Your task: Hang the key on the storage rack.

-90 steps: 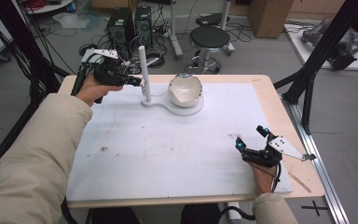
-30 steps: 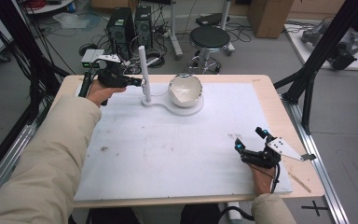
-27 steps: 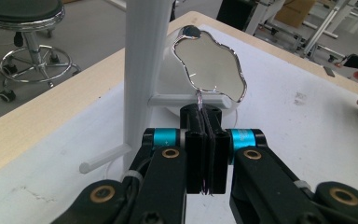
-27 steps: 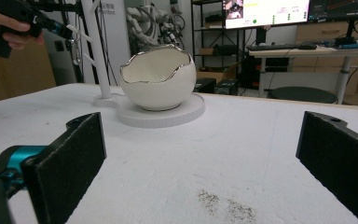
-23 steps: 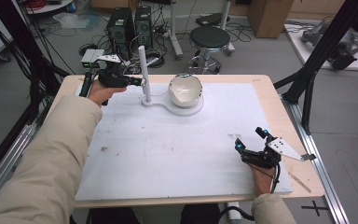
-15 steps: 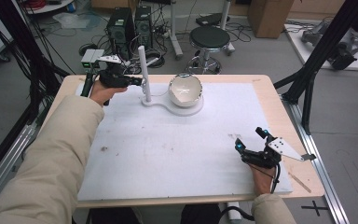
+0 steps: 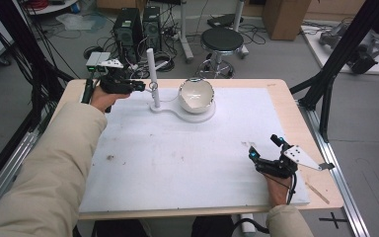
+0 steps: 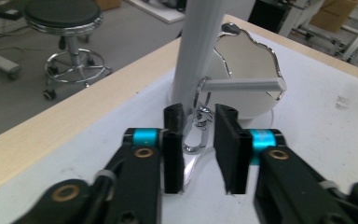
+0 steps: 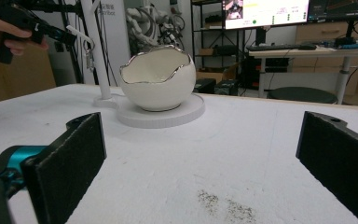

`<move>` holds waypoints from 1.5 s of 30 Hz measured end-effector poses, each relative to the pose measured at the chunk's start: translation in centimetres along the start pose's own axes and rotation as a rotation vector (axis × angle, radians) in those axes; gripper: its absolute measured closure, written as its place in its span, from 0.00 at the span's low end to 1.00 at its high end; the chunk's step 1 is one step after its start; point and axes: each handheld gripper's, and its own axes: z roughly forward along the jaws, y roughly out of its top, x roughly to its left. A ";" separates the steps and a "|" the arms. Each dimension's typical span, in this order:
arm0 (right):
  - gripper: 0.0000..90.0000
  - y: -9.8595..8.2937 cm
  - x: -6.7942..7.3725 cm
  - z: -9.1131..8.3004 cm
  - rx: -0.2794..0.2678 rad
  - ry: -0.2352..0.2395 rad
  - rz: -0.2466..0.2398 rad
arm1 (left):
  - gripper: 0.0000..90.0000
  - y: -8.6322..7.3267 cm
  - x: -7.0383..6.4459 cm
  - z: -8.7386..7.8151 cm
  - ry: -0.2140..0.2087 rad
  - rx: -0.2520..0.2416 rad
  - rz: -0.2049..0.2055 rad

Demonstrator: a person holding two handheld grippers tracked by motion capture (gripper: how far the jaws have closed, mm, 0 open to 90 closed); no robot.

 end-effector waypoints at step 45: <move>0.00 0.1 0.8 0.6 0.048 0.040 -0.088 | 0.02 -19.6 -12.7 -13.4 0.277 -0.442 0.091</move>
